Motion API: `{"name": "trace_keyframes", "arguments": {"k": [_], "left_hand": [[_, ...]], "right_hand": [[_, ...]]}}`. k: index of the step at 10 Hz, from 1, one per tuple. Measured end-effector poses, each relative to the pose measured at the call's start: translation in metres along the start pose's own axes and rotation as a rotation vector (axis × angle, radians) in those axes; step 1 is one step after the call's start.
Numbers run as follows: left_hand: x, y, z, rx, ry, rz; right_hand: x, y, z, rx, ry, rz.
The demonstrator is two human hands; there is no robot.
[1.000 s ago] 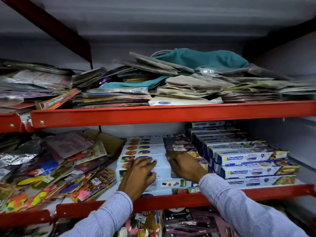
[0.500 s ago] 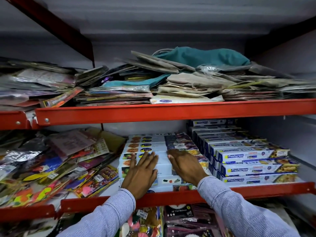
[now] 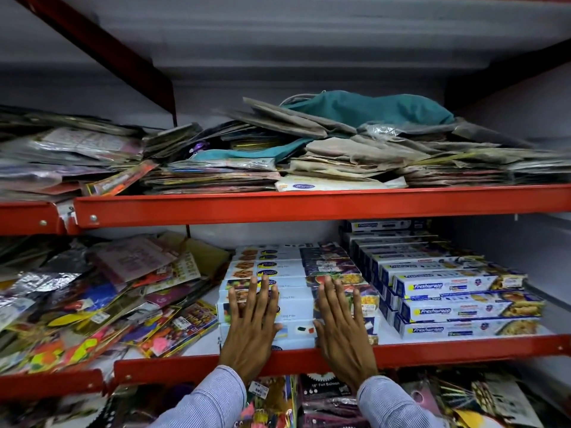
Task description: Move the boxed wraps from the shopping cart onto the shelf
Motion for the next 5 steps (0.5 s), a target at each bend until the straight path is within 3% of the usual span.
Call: {"name": "trace_keyframes", "arguments": {"k": [3, 5], "left_hand": [[0.001, -0.001, 0.002, 0.064, -0.011, -0.015], [-0.005, -0.04, 0.001, -0.077, -0.008, -0.006]], "right_hand": [[0.004, -0.002, 0.001, 0.005, 0.006, 0.025], [0.009, -0.042, -0.015, -0.113, 0.015, -0.064]]}}
Point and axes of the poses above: each hand's wrist, its own z-axis away from the middle knuckle, its own y-axis out of the palm, x = y × z, the point moved 1 cm from there along -z, towards the middle knuckle, and after that the axes turned 6 degrees about -y, right-handed, at the moved point
